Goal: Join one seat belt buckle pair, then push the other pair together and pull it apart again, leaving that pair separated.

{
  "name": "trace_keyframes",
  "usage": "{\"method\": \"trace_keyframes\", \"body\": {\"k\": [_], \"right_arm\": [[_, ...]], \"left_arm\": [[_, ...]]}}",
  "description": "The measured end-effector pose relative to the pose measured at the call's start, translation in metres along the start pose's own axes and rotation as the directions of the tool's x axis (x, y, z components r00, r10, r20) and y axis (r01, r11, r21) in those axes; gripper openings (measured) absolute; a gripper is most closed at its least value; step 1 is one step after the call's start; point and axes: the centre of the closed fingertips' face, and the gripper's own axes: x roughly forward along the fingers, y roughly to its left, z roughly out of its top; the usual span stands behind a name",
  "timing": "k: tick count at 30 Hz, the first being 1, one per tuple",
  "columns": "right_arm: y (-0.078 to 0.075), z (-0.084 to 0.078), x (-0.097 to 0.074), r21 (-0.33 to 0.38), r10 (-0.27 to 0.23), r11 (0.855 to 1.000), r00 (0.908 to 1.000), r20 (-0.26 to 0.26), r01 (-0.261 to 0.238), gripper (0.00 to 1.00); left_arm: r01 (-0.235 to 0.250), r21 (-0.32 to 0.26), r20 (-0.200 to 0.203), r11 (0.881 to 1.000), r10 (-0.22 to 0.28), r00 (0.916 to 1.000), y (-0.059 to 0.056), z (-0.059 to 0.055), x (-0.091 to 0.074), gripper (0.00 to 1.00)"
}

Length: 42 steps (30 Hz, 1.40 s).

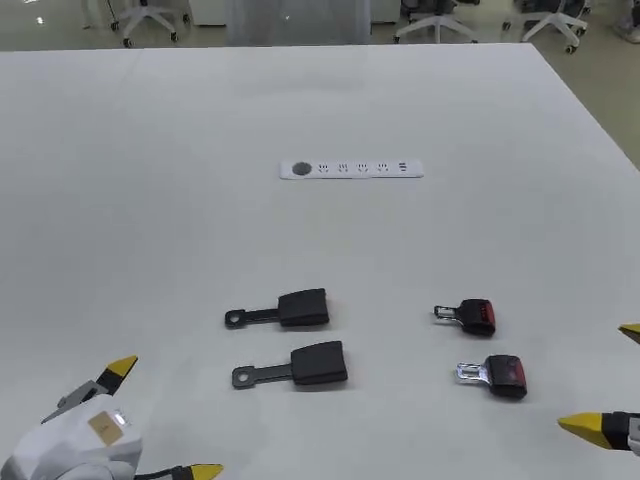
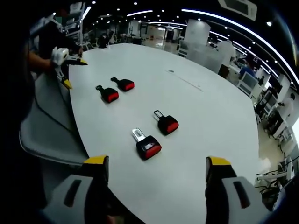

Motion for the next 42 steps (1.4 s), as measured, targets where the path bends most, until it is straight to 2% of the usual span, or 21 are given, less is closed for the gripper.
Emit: {"method": "trace_keyframes", "body": {"k": [3,4,5,10,12,14,15,18,21,23,25,26,27,32,37,39,41,42], "right_arm": [[-0.005,-0.002,0.002,0.009,0.003,1.0,1.0,0.002,-0.003,0.89],[-0.007,-0.004,0.003,0.007,0.009,1.0,1.0,0.003,-0.009,0.88],[-0.007,-0.004,0.003,0.004,0.015,1.0,0.9999,0.004,-0.015,0.88],[-0.013,-0.006,0.003,-0.003,0.039,0.999,0.9992,0.004,-0.039,0.89],[-0.016,-0.005,0.003,0.022,0.034,0.999,0.9994,0.009,-0.034,0.95],[-0.016,0.0,0.002,0.014,0.036,0.999,0.9985,0.04,-0.036,1.0],[-0.017,0.0,0.002,0.016,0.032,0.999,0.9986,0.041,-0.032,1.0],[-0.016,0.001,0.002,0.015,0.038,0.999,0.9978,0.054,-0.039,1.0],[-0.018,0.002,0.001,0.014,0.022,1.0,0.9982,0.055,-0.023,1.0],[-0.015,0.009,0.0,0.013,0.024,1.0,0.9971,0.072,-0.025,0.98],[-0.01,0.01,0.002,0.025,0.047,0.999,0.9972,0.058,-0.048,0.88],[-0.011,0.01,0.003,0.021,0.043,0.999,0.9976,0.055,-0.044,0.86],[-0.013,0.01,0.005,0.006,0.026,1.0,0.9982,0.053,-0.027,0.87],[-0.009,0.01,0.014,-0.032,0.066,0.997,0.997,0.042,-0.064,0.86],[-0.005,0.009,0.019,-0.048,0.077,0.996,0.9969,0.015,-0.077,0.85],[-0.003,0.01,0.021,-0.07,0.078,0.995,0.9969,0.01,-0.077,0.85],[0.001,0.008,0.023,-0.084,0.09,0.992,0.9959,-0.009,-0.09,0.84],[0.001,0.008,0.024,-0.093,0.089,0.992,0.9959,-0.012,-0.09,0.84]], "left_arm": [[0.003,-0.025,-0.002,1.0,-0.003,1.0,0.0,-0.001,0.0,1.0],[-0.001,-0.049,0.025,0.999,0.002,0.9997,0.001,0.005,-0.001,1.0],[-0.005,-0.049,0.033,0.999,0.007,0.9994,0.002,0.008,-0.002,1.0],[0.021,-0.065,0.032,0.998,-0.019,0.9993,-0.005,0.007,0.0,1.0],[0.022,-0.069,0.024,0.997,-0.02,0.9995,-0.007,0.006,0.001,1.0],[0.001,-0.076,0.028,0.997,0.001,0.9996,-0.002,0.008,-0.001,1.0],[-0.003,-0.09,0.043,0.996,0.007,0.999,0.0,0.011,-0.002,1.0],[-0.01,-0.097,0.042,0.995,0.014,0.999,0.001,0.01,-0.003,1.0],[-0.017,-0.102,0.051,0.995,0.022,0.9985,0.003,0.012,-0.003,1.0],[-0.018,-0.105,0.048,0.994,0.023,0.9986,0.003,0.012,-0.003,1.0],[-0.023,-0.094,0.047,0.995,0.027,0.9985,0.003,0.012,-0.003,1.0],[-0.025,-0.091,0.05,0.996,0.03,0.9983,0.004,0.012,-0.004,1.0],[-0.029,-0.091,0.052,0.995,0.033,0.9981,0.005,0.013,-0.004,1.0],[-0.055,-0.106,0.052,0.993,0.061,0.9968,0.011,0.012,-0.005,1.0],[-0.05,-0.096,0.052,0.994,0.055,0.9971,0.01,0.012,-0.004,1.0],[-0.032,-0.098,0.05,0.995,0.037,0.9981,0.007,0.01,-0.003,1.0],[-0.024,-0.072,0.04,0.997,0.027,0.9988,0.005,0.009,-0.003,0.99],[-0.031,-0.067,0.049,0.997,0.034,0.9982,0.007,0.01,-0.003,0.99]]}}
